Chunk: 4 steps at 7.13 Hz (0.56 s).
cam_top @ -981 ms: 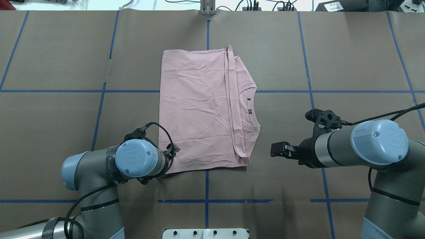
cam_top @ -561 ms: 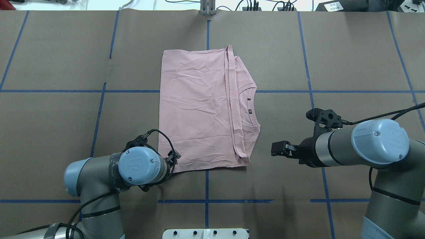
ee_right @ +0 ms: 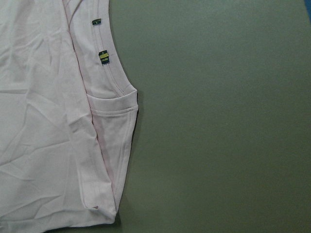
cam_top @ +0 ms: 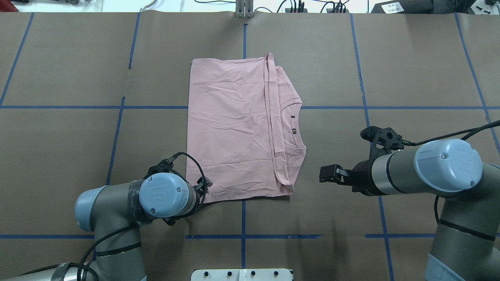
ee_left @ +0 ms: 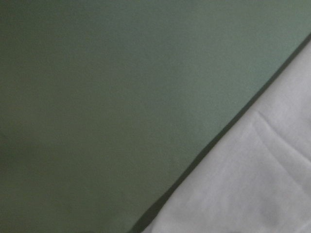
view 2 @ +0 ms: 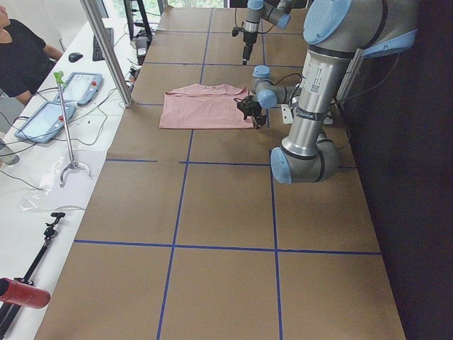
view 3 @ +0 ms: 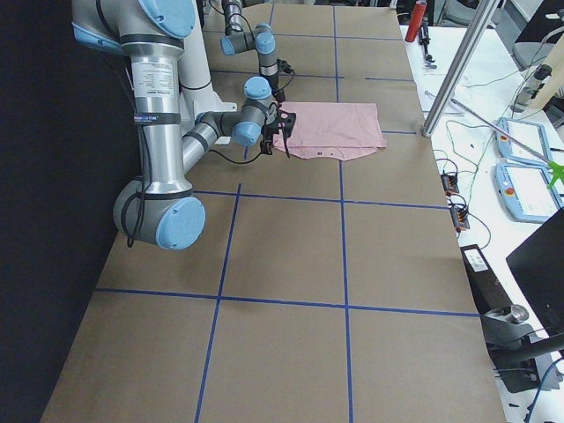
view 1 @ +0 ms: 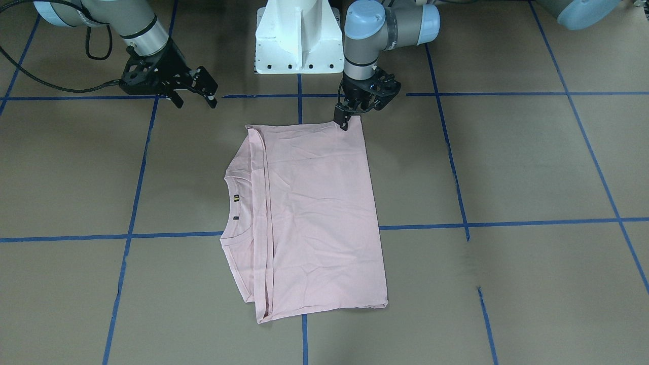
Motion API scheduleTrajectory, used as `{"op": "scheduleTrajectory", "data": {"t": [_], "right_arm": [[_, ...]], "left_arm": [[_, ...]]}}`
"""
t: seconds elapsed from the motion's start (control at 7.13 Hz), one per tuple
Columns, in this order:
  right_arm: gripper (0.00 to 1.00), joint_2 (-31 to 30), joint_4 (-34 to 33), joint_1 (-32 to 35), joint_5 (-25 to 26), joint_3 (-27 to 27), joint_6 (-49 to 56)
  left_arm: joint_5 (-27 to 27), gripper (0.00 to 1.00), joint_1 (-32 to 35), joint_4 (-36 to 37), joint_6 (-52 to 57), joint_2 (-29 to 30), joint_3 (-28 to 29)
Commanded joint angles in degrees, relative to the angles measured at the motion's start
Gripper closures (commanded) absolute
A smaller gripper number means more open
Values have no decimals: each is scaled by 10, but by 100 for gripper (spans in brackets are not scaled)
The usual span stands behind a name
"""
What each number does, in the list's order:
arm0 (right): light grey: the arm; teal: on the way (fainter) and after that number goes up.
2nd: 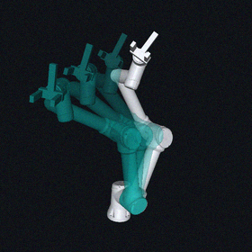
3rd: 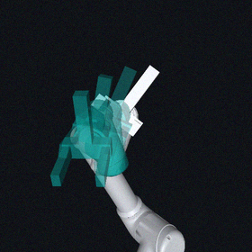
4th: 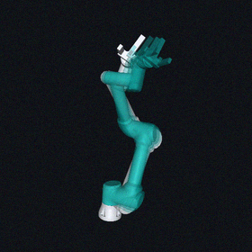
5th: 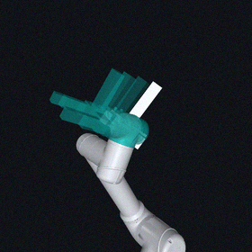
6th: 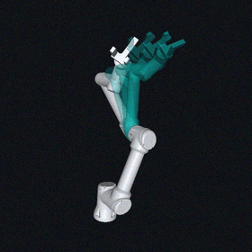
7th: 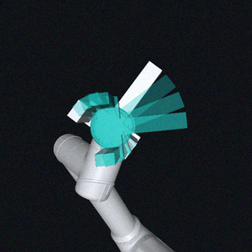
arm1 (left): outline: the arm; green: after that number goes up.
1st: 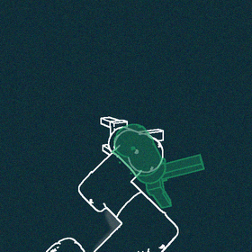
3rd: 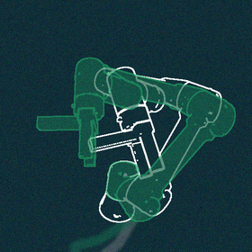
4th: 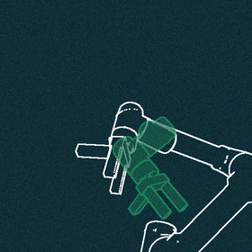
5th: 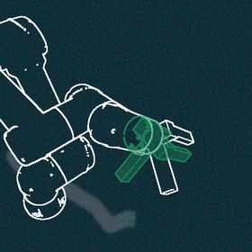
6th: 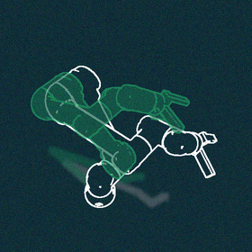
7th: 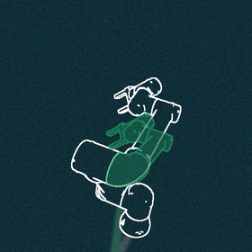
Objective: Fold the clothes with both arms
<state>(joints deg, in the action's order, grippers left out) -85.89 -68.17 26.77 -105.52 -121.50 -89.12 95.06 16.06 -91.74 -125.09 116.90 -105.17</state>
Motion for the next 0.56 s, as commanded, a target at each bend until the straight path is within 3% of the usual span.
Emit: {"op": "scheduleTrajectory", "data": {"t": [0.0, 0.42], "right_arm": [[0, 0, 1, 0, 1, 0, 0], [0, 0, 1, 0, 0, 1, 0]], "left_arm": [[0, 13, -2, 11, -2, 0, -5], [0, 14, -10, 11, -2, -1, -2]]}}
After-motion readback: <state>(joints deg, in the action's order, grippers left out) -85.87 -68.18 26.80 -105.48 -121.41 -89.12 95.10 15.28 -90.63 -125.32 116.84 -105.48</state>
